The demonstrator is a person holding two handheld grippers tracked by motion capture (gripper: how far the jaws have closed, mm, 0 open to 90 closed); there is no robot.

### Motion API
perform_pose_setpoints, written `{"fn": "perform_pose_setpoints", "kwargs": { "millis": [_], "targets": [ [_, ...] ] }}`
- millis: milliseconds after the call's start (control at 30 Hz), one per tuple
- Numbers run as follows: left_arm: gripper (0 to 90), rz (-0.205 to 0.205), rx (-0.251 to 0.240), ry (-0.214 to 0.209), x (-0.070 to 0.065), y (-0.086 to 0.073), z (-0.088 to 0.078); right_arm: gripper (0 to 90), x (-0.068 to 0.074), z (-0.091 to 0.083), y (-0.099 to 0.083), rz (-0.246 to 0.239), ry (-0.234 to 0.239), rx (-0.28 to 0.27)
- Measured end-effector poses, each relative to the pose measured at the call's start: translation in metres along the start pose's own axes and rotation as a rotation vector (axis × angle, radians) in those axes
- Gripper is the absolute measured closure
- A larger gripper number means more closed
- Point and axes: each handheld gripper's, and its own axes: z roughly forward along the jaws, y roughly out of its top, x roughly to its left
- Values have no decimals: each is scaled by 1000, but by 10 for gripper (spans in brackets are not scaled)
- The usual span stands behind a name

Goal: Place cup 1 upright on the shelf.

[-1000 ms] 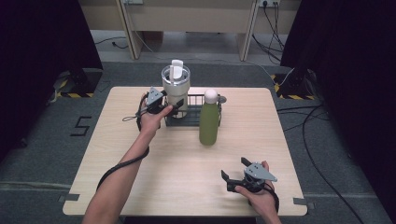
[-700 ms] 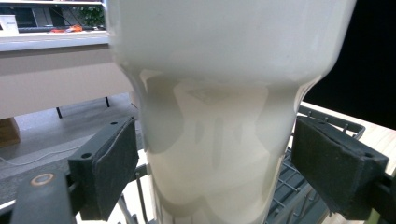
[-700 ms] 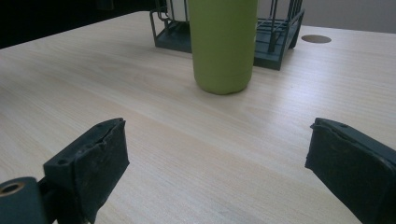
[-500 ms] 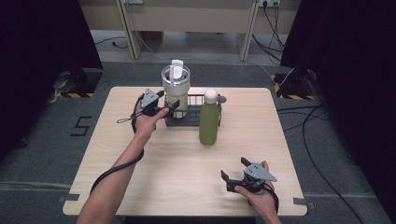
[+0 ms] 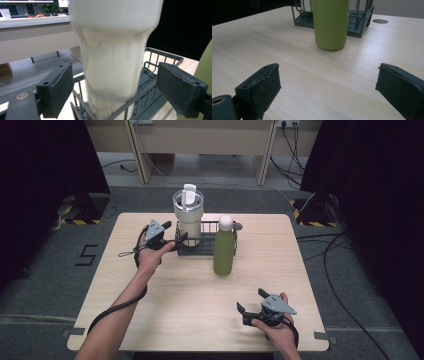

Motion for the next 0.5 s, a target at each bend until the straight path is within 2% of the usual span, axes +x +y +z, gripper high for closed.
{"fn": "perform_pose_setpoints", "kwargs": {
  "millis": [500],
  "targets": [
    [142,17,0,-16,-7,-11,-30,53,-2,1,1,2,-5,-1]
  ]
}}
